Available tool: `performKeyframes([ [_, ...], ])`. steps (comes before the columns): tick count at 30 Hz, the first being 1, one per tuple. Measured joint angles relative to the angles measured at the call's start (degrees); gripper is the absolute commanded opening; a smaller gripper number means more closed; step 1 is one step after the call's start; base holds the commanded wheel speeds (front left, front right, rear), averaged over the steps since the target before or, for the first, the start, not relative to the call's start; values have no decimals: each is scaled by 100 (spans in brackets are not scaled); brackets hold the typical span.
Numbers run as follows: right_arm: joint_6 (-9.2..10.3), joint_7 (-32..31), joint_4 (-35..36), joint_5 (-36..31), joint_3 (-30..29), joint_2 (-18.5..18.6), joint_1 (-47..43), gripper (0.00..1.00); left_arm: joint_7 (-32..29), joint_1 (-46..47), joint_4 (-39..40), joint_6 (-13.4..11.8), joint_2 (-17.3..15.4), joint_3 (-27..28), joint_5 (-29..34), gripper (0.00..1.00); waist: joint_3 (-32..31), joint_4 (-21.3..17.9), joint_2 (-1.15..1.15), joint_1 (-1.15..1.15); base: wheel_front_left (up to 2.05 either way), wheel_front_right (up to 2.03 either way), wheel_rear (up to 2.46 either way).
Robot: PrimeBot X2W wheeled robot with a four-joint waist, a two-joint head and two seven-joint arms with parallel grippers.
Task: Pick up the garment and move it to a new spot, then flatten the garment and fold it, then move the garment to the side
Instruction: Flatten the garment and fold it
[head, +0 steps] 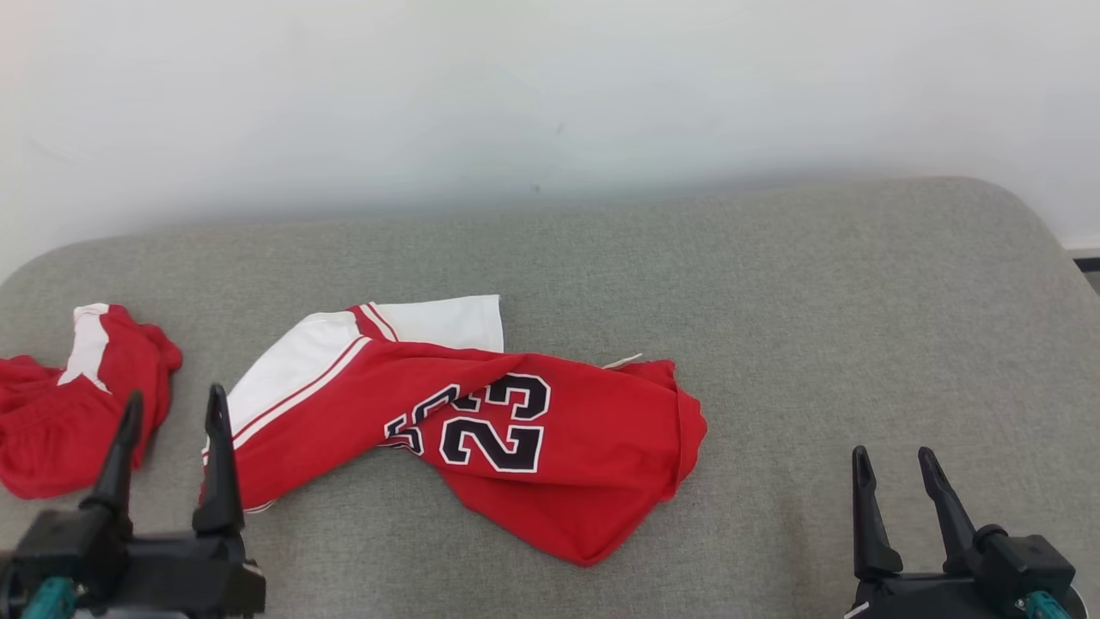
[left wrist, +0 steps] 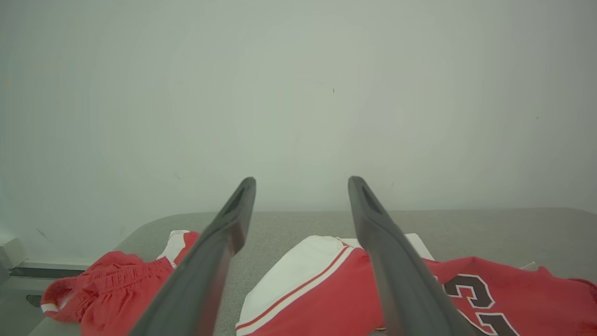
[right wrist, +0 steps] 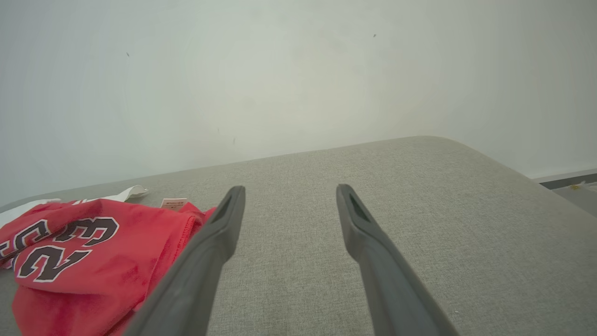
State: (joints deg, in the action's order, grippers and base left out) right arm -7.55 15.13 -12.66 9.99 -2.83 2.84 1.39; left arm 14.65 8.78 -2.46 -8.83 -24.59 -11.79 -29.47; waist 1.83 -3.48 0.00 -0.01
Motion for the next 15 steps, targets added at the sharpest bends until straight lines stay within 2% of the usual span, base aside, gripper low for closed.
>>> performKeyframes([
  [10, 0, 0, -97, -27, 130, 0, -118, 100, 38, -855, 434, -100, 296, 111, 350, 100, -166, 169, 0, 1, 0, 0, 0],
  [15, 0, 0, -169, -26, 171, 1, -145, 100, 38, -1276, 545, -92, 586, 267, 597, 100, -140, 205, 0, 0, 0, 0, 0],
])
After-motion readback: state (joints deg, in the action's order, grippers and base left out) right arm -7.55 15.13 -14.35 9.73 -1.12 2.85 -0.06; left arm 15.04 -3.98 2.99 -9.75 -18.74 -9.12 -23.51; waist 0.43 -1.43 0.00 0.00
